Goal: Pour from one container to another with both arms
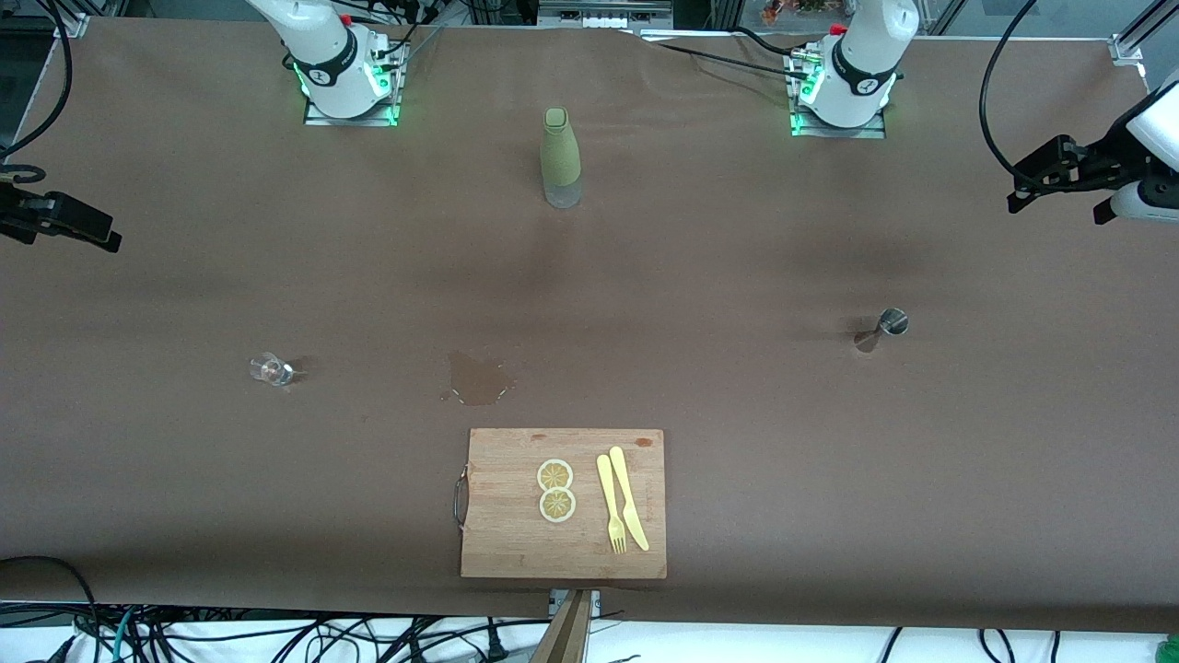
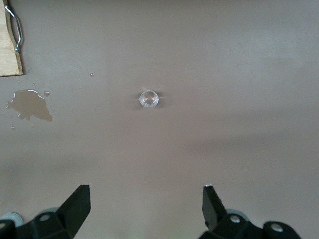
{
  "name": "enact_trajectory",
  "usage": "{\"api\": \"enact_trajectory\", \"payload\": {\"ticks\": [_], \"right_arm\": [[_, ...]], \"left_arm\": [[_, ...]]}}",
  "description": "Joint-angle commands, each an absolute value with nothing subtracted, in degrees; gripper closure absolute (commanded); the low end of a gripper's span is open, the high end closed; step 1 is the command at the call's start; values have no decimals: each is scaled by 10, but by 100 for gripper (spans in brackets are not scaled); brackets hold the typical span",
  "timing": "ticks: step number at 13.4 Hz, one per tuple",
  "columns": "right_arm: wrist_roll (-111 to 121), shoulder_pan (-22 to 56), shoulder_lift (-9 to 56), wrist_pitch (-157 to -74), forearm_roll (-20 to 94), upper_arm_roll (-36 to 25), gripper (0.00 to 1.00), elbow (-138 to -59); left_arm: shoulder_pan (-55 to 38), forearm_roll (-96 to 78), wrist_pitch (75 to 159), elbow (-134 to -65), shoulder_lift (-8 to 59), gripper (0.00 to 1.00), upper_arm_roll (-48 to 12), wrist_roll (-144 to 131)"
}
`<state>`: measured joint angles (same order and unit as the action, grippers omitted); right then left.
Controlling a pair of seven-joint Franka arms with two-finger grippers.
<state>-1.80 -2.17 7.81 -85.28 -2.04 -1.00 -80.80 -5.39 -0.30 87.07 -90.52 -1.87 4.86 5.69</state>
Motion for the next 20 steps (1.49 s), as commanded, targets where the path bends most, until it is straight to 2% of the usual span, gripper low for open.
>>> {"api": "enact_trajectory", "payload": {"ticks": [1, 20], "right_arm": [[-10, -22, 83, -853, -30, -8, 0, -795], [-4, -24, 83, -853, -33, -9, 0, -795]], "left_arm": [[-52, 12, 828, -899, -5, 0, 57, 56], [-50, 31, 835, -899, 12, 0, 68, 60]]}}
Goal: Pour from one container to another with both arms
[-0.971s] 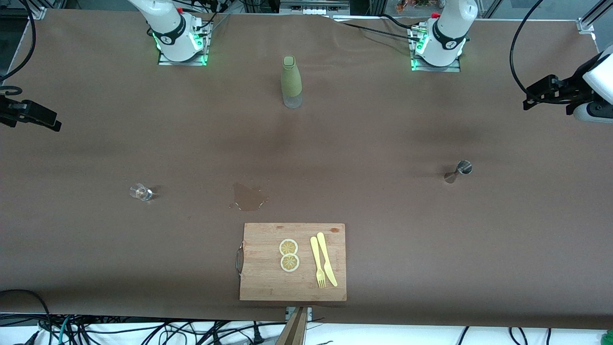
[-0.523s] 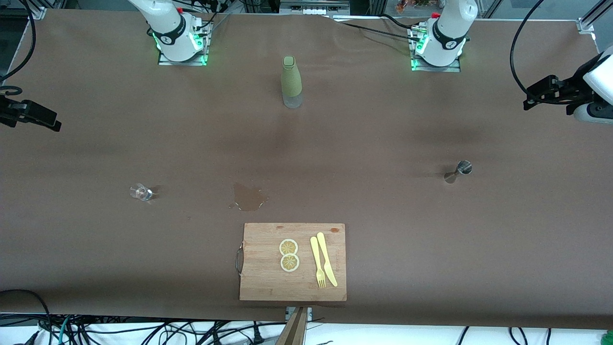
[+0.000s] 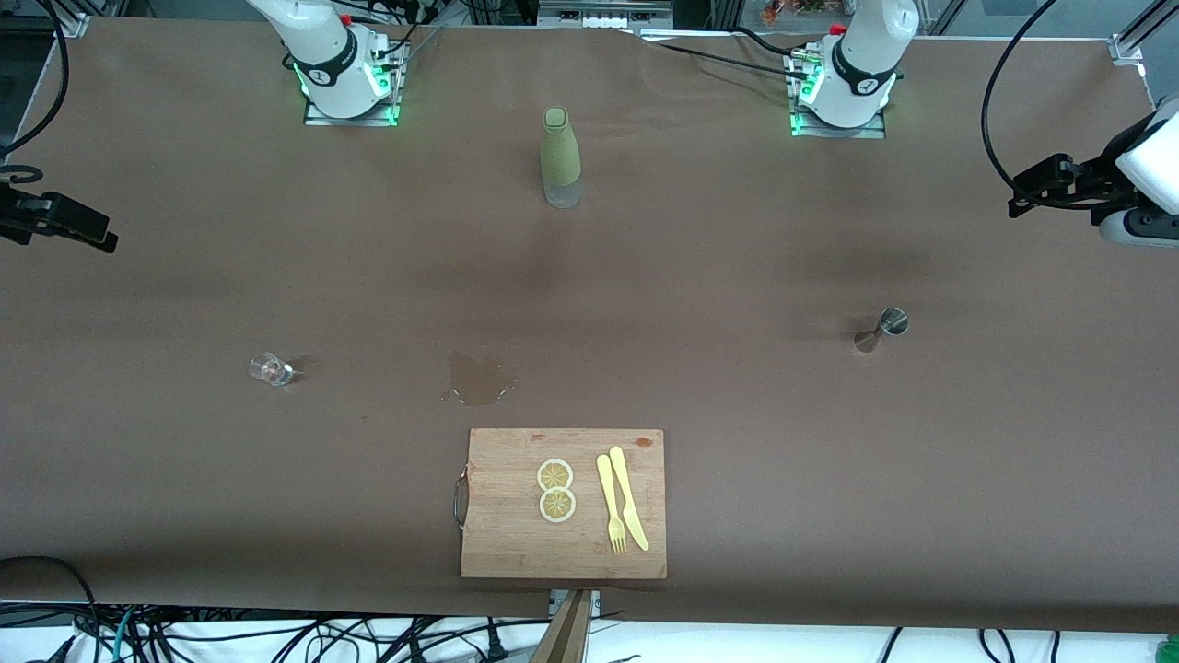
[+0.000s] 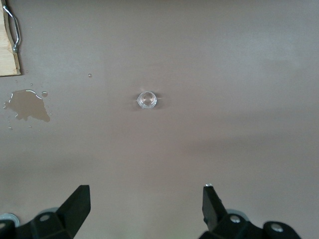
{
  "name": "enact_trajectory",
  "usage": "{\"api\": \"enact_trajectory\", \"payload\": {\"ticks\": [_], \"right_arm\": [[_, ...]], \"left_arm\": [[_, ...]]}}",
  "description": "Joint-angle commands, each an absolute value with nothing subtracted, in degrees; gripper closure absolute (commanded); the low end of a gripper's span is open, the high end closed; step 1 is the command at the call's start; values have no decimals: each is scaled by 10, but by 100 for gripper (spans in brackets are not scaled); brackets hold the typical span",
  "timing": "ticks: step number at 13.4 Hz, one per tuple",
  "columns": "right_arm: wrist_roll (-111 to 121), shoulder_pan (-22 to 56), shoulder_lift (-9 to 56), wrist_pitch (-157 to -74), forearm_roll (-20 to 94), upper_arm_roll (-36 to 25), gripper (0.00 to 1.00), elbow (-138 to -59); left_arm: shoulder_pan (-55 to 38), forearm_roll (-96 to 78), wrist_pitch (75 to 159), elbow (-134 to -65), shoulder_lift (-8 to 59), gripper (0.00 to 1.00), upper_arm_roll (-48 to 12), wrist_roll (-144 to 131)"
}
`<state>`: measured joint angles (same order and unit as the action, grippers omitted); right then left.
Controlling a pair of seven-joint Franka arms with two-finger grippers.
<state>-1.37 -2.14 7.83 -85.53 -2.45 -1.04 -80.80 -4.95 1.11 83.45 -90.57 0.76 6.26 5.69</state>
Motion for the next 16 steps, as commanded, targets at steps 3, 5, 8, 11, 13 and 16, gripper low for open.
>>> {"api": "enact_trajectory", "payload": {"ticks": [3, 5, 8, 11, 13, 16], "right_arm": [[-7, -26, 83, -853, -33, -9, 0, -795], [-12, -30, 85, -857, -33, -10, 0, -798], [-14, -31, 97, -871, -29, -10, 0, -801], [-14, -31, 112, -877, -28, -9, 0, -801], [-14, -30, 130, -888, -28, -9, 0, -801], [-14, -26, 155, -901, -29, -8, 0, -800]], "left_arm": [[-46, 31, 848, -901, 20, 0, 69, 71], [-39, 31, 860, -901, 23, 0, 74, 107], [-37, 31, 873, -904, 26, 0, 82, 133], [-33, 31, 917, -922, 32, 0, 94, 259], [-20, 25, 942, -932, 41, 0, 98, 320], [-12, 15, 986, -958, 49, 0, 97, 362]]}}
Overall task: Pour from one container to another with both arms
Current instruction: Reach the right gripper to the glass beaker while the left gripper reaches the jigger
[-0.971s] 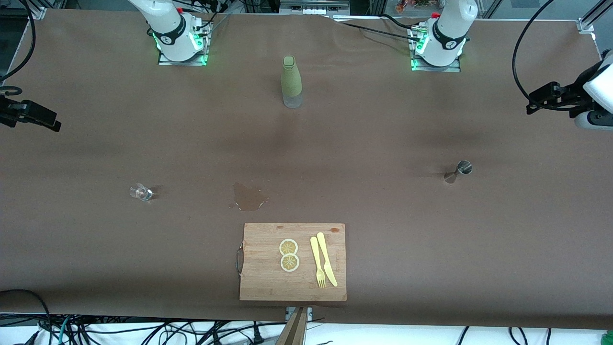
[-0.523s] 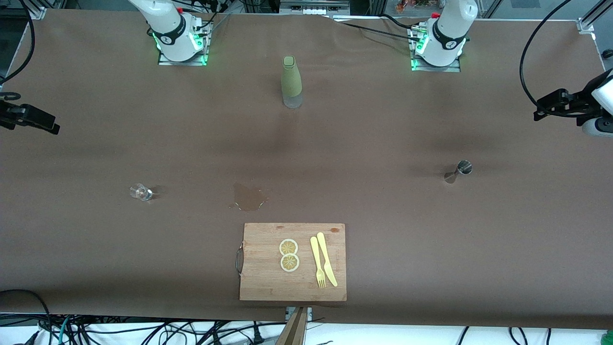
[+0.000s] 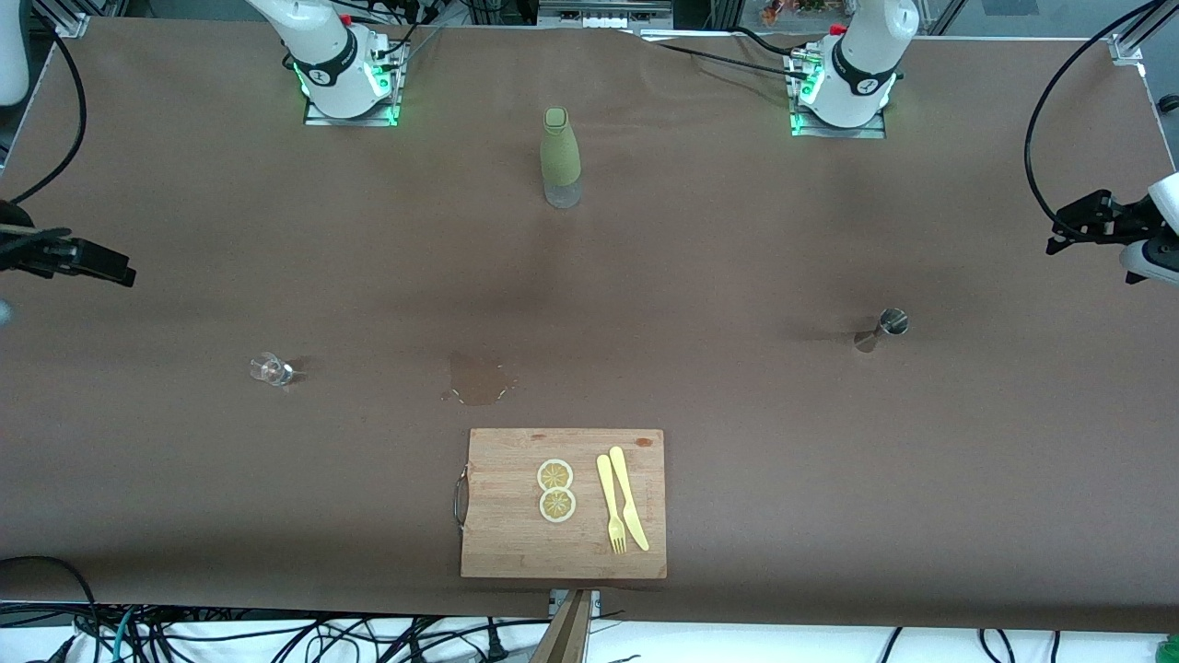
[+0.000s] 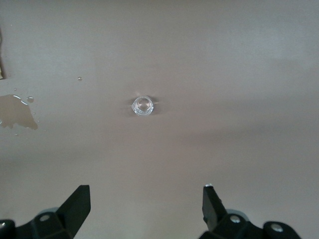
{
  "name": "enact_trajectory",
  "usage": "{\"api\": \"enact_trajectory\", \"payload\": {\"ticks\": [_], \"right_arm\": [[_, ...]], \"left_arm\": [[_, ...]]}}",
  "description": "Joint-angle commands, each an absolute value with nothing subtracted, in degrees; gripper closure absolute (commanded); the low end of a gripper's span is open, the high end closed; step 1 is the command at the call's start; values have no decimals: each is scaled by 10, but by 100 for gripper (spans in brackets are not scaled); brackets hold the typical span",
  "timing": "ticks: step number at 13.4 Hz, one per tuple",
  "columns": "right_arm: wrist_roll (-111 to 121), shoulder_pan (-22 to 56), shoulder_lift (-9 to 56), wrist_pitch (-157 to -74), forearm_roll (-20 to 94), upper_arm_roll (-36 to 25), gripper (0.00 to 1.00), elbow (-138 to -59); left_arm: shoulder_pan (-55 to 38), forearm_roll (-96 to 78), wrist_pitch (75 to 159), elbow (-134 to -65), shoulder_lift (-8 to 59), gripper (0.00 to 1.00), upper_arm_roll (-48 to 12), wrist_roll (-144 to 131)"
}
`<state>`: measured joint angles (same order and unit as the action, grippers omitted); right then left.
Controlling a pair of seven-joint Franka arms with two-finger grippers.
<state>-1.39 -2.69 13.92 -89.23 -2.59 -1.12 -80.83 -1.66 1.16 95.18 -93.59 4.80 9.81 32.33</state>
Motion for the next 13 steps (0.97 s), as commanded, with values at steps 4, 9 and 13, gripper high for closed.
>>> {"api": "enact_trajectory", "payload": {"ticks": [4, 9, 13], "right_arm": [[-14, -19, 192, -913, -27, -4, 0, -798], [-8, -18, 230, -933, -27, -4, 0, -797], [-4, -19, 236, -933, -28, -4, 0, -797]], "left_arm": [[28, -53, 1049, -987, 89, 0, 97, 494], [93, -189, 1075, -983, 191, 0, 97, 718], [139, -303, 1072, -973, 281, 0, 97, 903]]}}
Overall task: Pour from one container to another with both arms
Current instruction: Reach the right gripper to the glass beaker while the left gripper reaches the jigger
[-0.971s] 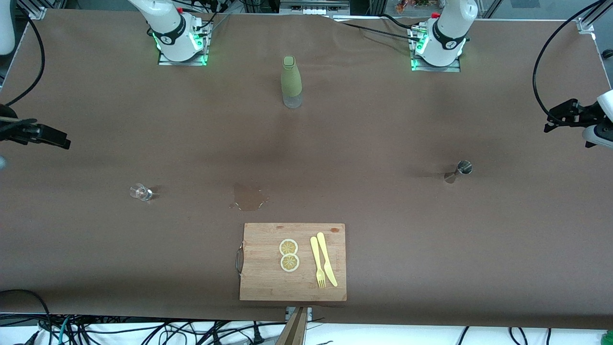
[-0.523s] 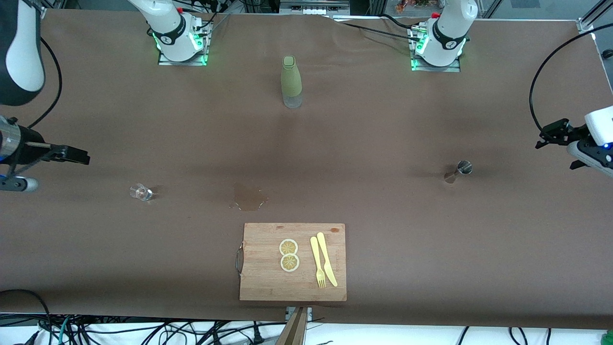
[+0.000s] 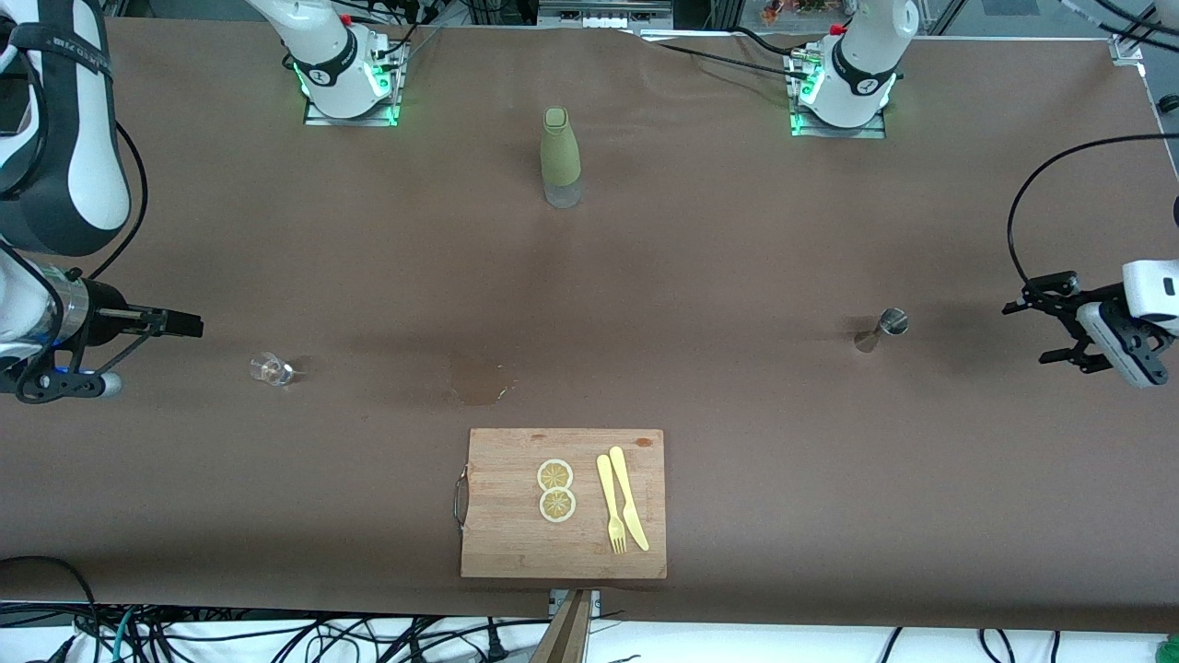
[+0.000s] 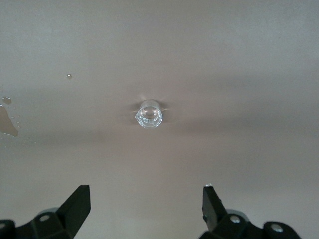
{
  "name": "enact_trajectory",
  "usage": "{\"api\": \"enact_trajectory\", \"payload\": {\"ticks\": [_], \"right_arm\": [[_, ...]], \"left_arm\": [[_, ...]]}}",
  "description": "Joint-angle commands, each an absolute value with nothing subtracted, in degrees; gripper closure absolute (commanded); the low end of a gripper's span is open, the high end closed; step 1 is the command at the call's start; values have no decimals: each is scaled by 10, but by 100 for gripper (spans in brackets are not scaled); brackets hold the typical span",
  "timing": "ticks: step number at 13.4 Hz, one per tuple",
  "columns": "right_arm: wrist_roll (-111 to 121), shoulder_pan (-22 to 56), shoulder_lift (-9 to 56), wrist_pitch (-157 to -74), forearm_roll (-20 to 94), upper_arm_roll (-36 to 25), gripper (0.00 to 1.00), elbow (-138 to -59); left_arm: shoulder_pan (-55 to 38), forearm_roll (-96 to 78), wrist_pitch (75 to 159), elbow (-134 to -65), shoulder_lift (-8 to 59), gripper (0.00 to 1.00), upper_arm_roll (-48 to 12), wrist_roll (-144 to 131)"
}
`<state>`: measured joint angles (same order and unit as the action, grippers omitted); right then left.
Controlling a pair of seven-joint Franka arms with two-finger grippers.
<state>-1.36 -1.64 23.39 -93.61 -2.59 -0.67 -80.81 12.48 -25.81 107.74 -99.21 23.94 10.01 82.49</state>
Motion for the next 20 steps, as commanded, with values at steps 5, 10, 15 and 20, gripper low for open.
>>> {"api": "enact_trajectory", "payload": {"ticks": [5, 10, 15, 20], "right_arm": [[25, -19, 236, -932, -31, -5, 0, -801], [174, -28, 245, -947, -61, -9, 0, -802], [371, -60, 271, -1000, -27, -13, 0, -819], [599, -108, 317, -1046, 94, -13, 0, -833]], "left_arm": [[157, -399, 1071, -952, 353, 0, 97, 1142], [161, -490, 1012, -954, 420, 0, 91, 1374], [160, -551, 932, -954, 462, 0, 91, 1441], [153, -567, 918, -952, 485, 0, 78, 1472]]}}
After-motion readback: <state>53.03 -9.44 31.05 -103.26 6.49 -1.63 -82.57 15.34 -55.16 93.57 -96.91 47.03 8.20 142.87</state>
